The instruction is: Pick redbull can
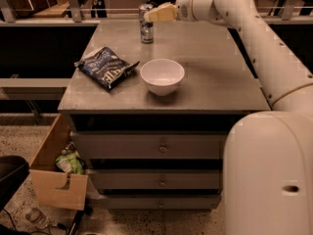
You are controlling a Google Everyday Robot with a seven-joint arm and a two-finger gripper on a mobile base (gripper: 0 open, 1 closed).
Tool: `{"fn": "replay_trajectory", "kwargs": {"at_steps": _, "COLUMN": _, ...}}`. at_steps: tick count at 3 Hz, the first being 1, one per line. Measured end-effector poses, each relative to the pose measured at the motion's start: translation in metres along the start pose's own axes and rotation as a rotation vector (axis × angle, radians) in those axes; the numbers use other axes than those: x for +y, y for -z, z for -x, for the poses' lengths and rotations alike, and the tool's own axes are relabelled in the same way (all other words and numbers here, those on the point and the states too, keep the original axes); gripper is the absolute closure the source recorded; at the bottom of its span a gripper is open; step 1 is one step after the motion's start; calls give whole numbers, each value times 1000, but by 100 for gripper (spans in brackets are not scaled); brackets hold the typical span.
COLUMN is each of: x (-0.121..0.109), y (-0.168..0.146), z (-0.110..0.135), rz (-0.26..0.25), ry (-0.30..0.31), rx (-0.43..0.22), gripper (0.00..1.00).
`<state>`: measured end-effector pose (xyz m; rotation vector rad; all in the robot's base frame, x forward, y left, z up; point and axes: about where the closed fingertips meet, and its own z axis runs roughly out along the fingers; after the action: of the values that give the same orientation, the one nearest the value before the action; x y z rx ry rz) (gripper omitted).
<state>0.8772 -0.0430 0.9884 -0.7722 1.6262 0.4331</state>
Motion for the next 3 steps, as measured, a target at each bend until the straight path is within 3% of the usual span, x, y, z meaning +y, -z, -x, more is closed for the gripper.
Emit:
{"fn": "replay_trajectory", "kwargs": {"at_steps": 2, "x": -12, "y": -60, "z": -9, "rz": 8, "ry": -64, "rx": -76, "gripper": 0}}
{"fn": "replay_trajectory", "kwargs": {"at_steps": 3, "x": -4, "y": -80, "z": -21, "rz": 35, "ry": -114, "rx": -98, "gripper": 0}}
